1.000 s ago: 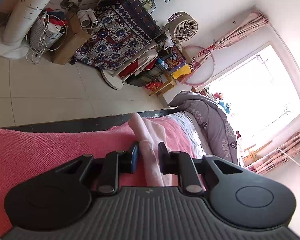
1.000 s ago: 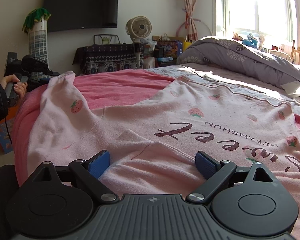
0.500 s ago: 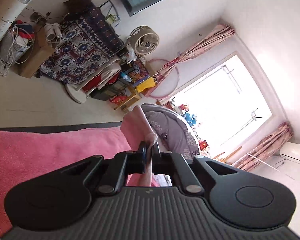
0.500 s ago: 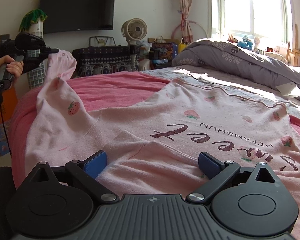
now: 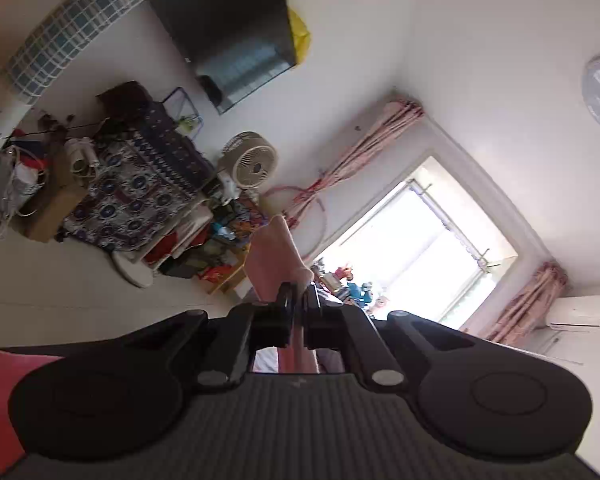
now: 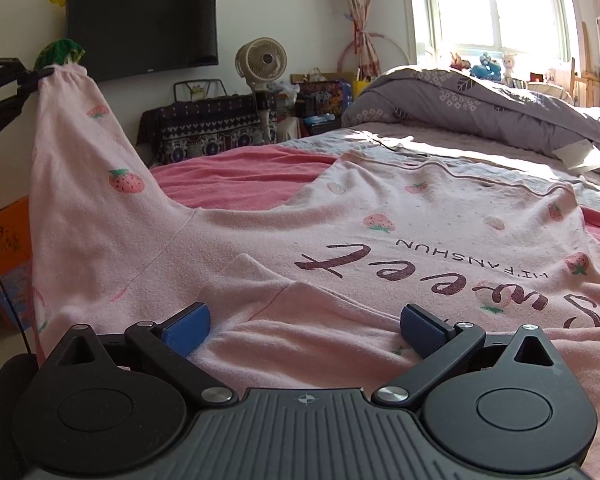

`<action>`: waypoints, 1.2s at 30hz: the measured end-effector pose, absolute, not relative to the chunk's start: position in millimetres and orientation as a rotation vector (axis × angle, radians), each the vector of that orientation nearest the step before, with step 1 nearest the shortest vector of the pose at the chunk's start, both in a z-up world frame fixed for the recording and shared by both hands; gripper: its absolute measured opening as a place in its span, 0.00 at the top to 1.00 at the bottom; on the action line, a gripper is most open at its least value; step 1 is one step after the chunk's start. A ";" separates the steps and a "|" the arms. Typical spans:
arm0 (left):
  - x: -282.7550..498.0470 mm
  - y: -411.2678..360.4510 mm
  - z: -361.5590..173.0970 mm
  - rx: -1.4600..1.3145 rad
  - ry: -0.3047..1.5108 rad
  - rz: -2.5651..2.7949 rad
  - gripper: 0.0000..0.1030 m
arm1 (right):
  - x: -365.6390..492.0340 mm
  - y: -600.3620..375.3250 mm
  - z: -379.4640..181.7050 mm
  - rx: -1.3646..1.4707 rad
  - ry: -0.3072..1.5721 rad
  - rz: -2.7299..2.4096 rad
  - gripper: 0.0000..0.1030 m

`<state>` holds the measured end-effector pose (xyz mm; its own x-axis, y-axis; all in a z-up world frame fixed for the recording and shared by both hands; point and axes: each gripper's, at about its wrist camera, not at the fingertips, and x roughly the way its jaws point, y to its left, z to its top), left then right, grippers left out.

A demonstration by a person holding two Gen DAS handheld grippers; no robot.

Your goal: Fold clothes

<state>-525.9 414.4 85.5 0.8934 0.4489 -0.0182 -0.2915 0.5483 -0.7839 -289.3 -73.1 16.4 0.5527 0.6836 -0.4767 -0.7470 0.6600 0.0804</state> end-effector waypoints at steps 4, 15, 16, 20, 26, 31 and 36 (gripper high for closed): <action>-541.8 443.8 26.9 -1.030 -0.091 0.595 0.99 | -294.7 -84.5 32.3 -0.134 0.478 0.843 0.00; -550.4 456.0 -4.9 -1.088 -0.029 0.726 0.99 | -281.4 -82.0 13.7 -0.230 0.554 0.755 0.00; -551.3 455.5 -2.3 -1.080 -0.033 0.729 0.99 | -281.3 -82.0 14.0 -0.231 0.558 0.757 0.00; -552.1 452.0 13.9 -1.018 -0.034 0.763 0.99 | -285.1 -96.8 20.4 -0.188 0.532 0.773 0.00; -538.7 416.8 59.7 -0.801 -0.018 0.743 0.99 | -291.0 -158.2 35.3 -0.191 0.449 0.658 0.00; -508.8 328.0 135.2 -0.553 -0.067 0.481 0.99 | -286.2 -228.7 37.6 -0.084 0.446 0.482 0.00; -442.3 195.5 164.7 -0.421 -0.038 0.147 0.99 | -292.6 -286.0 28.3 0.043 0.441 0.357 0.00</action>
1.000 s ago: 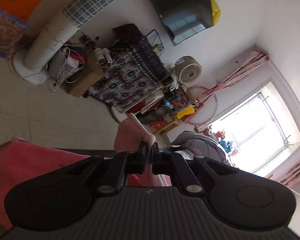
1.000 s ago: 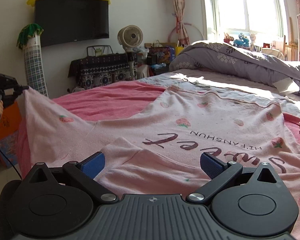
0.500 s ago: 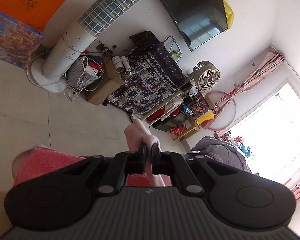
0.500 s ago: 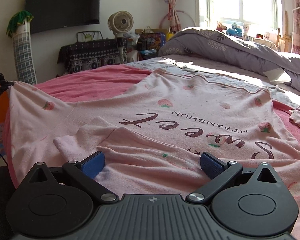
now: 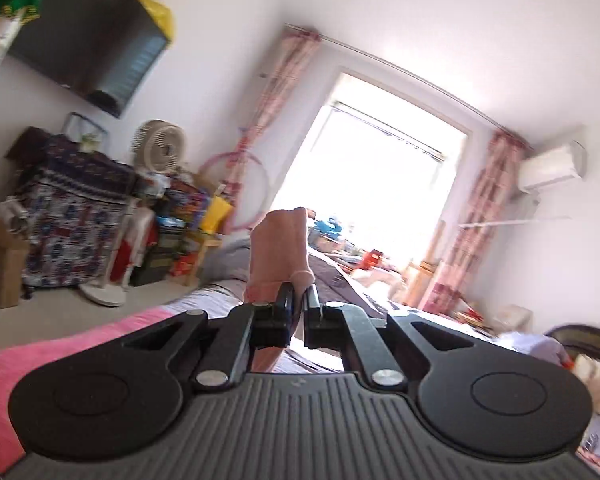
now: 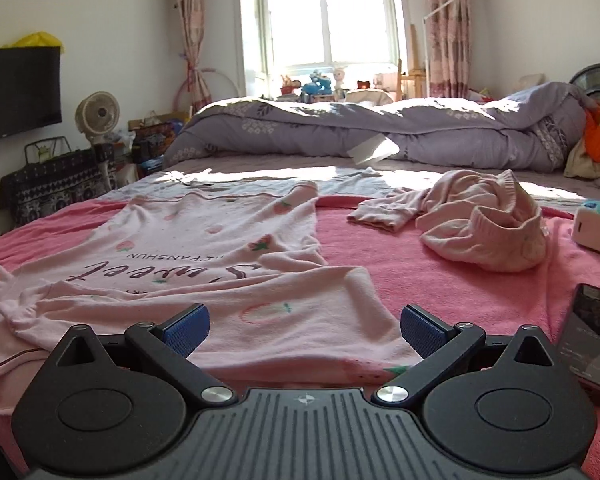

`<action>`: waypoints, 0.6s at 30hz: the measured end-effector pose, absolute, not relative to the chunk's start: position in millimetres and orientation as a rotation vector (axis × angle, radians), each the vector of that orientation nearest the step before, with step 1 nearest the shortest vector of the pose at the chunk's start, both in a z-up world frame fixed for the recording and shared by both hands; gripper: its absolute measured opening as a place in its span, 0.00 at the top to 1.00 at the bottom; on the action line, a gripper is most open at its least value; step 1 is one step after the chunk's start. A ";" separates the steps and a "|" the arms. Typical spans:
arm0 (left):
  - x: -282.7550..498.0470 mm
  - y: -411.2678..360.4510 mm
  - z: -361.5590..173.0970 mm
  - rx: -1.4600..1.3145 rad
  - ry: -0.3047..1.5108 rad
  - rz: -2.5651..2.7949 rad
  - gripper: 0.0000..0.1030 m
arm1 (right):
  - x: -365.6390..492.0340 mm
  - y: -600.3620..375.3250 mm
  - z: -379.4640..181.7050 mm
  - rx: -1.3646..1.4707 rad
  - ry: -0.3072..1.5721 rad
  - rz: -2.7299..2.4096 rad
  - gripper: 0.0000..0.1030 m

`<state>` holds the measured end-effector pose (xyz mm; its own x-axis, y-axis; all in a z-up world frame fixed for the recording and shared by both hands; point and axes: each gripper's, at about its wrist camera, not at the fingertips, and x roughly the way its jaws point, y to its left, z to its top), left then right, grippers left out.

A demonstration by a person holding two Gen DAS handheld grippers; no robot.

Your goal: Fold clothes

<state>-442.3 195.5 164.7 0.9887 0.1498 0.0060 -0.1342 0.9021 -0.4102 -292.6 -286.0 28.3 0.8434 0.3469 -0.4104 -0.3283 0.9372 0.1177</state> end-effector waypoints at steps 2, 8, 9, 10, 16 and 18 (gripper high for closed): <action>-409.6 129.0 154.9 -0.385 -0.006 0.039 0.99 | -298.1 -302.7 23.7 0.088 0.441 0.350 0.00; -318.0 -64.6 79.4 -0.217 0.248 -0.179 0.94 | -319.2 -346.6 16.2 0.163 0.427 0.345 0.00; -307.7 -89.9 63.1 -0.176 0.324 -0.196 0.94 | -321.4 -353.8 15.3 0.181 0.426 0.348 0.00; -299.2 -109.3 47.7 -0.140 0.405 -0.214 0.94 | -323.0 -360.9 14.3 0.198 0.423 0.347 0.00; -317.7 -134.7 19.8 -0.067 0.528 -0.262 0.50 | -318.3 -391.2 7.5 0.298 0.415 0.331 0.00; -335.4 -122.0 34.5 -0.064 0.466 -0.303 0.31 | -310.6 -391.4 6.8 0.350 0.419 0.355 0.00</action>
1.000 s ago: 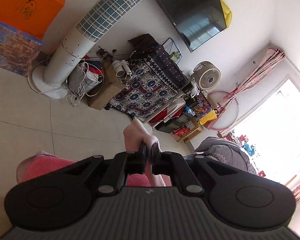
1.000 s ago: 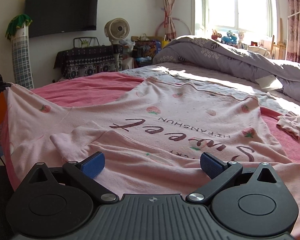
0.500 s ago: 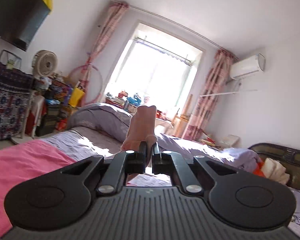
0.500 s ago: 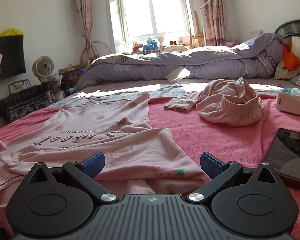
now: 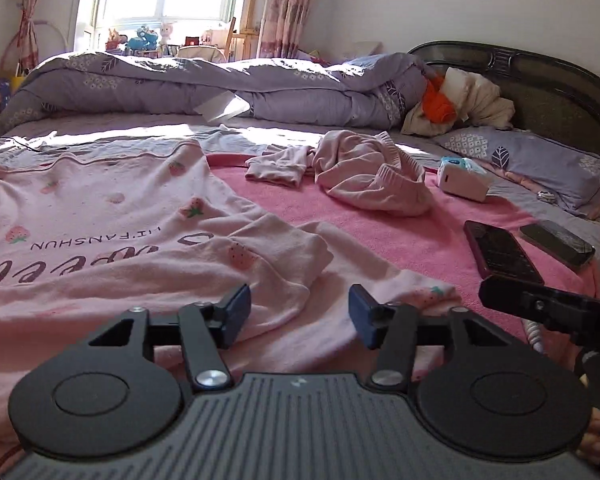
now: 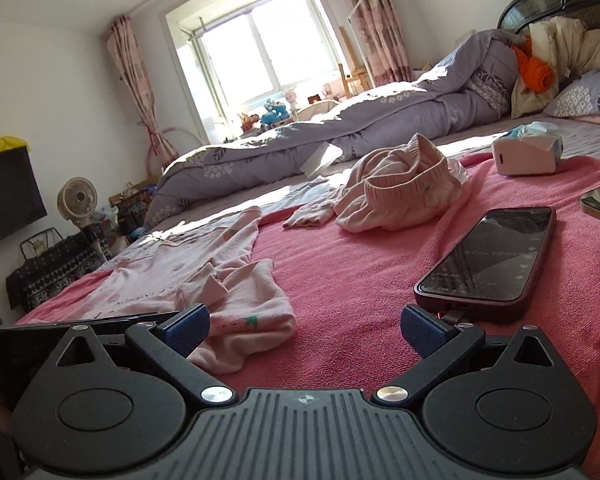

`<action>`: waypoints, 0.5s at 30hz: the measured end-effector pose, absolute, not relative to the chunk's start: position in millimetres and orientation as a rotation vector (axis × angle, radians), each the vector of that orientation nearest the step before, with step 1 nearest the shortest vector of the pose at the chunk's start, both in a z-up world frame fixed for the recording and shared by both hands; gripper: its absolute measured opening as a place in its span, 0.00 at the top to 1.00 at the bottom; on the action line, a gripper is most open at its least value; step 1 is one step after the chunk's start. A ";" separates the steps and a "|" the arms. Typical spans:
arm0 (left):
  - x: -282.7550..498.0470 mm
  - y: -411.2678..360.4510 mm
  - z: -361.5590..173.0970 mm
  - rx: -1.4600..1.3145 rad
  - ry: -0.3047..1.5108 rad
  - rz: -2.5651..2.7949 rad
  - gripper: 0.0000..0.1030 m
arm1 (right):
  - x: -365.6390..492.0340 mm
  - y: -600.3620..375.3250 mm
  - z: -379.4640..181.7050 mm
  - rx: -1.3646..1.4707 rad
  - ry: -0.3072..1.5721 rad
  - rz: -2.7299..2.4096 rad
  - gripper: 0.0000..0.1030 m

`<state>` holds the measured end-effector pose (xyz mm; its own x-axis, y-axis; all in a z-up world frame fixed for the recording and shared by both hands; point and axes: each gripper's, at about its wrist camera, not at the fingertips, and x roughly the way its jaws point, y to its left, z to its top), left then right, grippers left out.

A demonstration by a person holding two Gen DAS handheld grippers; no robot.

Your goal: Fold clothes

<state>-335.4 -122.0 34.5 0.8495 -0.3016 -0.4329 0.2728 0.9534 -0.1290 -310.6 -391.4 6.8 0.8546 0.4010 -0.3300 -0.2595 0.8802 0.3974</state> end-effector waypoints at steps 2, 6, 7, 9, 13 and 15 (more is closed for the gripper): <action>-352.4 -107.9 47.5 -0.039 0.403 -0.331 0.28 | -302.7 -384.2 9.4 0.389 0.422 0.396 0.00; -384.5 -72.5 64.0 0.031 0.306 -0.242 0.16 | -282.6 -352.0 23.4 0.396 0.421 0.469 0.00; -390.4 -60.7 66.0 0.052 0.300 -0.180 0.15 | -275.0 -340.6 27.4 0.390 0.426 0.478 0.00; -402.0 -32.5 64.4 0.056 0.318 -0.068 0.15 | -261.1 -322.2 31.3 0.384 0.453 0.499 0.01; -425.9 27.5 50.5 0.006 0.389 0.128 0.15 | -230.5 -285.6 23.7 0.380 0.593 0.490 0.02; -433.0 47.2 38.8 -0.009 0.432 0.207 0.15 | -224.4 -270.4 16.6 0.371 0.620 0.475 0.02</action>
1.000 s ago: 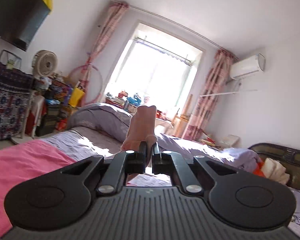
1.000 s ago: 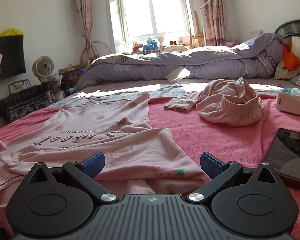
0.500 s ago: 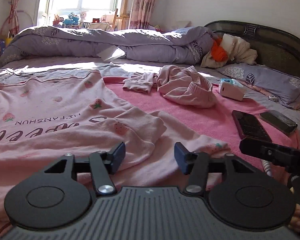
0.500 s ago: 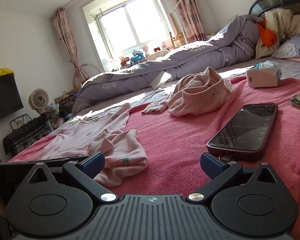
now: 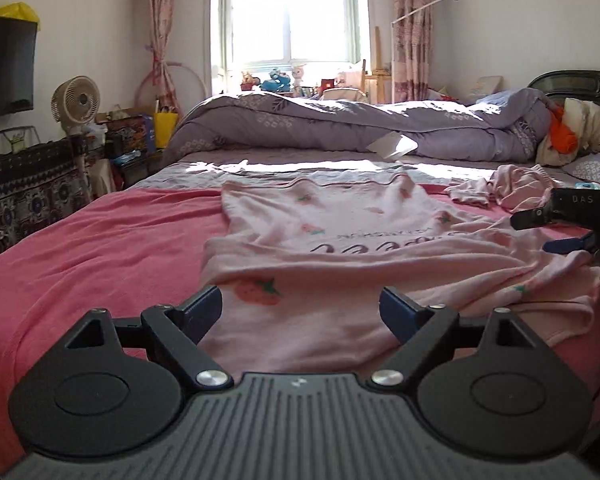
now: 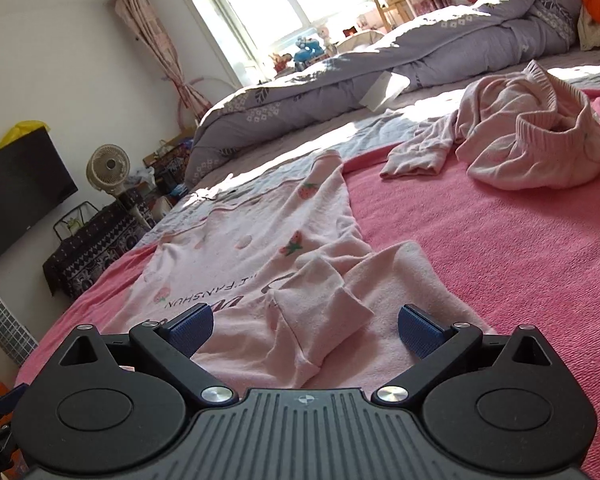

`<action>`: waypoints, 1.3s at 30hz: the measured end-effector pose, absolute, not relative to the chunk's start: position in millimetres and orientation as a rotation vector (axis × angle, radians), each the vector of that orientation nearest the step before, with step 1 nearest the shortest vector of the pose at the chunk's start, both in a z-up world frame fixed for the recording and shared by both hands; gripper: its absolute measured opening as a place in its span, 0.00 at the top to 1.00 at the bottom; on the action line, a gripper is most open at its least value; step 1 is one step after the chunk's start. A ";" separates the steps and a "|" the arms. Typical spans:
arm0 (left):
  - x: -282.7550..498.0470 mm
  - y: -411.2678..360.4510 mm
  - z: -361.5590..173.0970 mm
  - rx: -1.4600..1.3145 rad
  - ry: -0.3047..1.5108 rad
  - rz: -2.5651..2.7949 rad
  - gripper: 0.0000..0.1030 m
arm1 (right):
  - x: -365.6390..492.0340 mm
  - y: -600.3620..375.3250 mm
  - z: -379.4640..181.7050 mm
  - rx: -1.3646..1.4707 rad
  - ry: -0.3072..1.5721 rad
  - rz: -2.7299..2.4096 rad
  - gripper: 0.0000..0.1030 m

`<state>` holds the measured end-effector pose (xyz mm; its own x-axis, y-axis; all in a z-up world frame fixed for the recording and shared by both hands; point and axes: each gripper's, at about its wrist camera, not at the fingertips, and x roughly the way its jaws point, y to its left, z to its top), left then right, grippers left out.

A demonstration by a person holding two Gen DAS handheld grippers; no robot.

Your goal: Fold clothes

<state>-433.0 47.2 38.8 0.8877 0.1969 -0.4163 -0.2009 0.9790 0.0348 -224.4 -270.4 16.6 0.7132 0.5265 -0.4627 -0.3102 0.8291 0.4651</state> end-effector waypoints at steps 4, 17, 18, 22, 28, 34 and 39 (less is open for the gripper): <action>-437.9 69.3 21.6 -0.071 0.473 0.252 0.15 | -224.5 -255.9 20.0 0.369 0.615 0.441 0.32; -461.2 78.5 16.4 -0.069 0.432 0.218 0.15 | -256.1 -289.0 72.8 0.340 0.462 0.324 0.87; -461.6 79.9 15.6 -0.073 0.436 0.217 0.15 | -256.4 -292.1 72.0 0.326 0.465 0.305 0.87; -460.7 78.7 12.3 -0.068 0.442 0.228 0.15 | -239.1 -296.3 44.3 0.275 0.594 0.232 0.81; -464.9 74.2 12.3 -0.025 0.436 0.257 0.13 | -249.9 -287.4 33.0 0.139 0.579 0.113 0.33; -462.3 67.6 15.9 0.022 0.379 0.269 0.13 | -274.5 -233.2 79.7 -0.033 0.396 0.320 0.21; -460.6 64.9 7.0 0.063 0.379 0.276 0.13 | -270.8 -135.7 81.6 -0.090 0.460 0.719 0.21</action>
<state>-460.6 64.9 7.0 0.8922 0.2776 -0.3563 -0.2542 0.9607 0.1119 -270.8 -135.7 81.6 0.6579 0.6144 -0.4355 -0.6532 0.7534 0.0762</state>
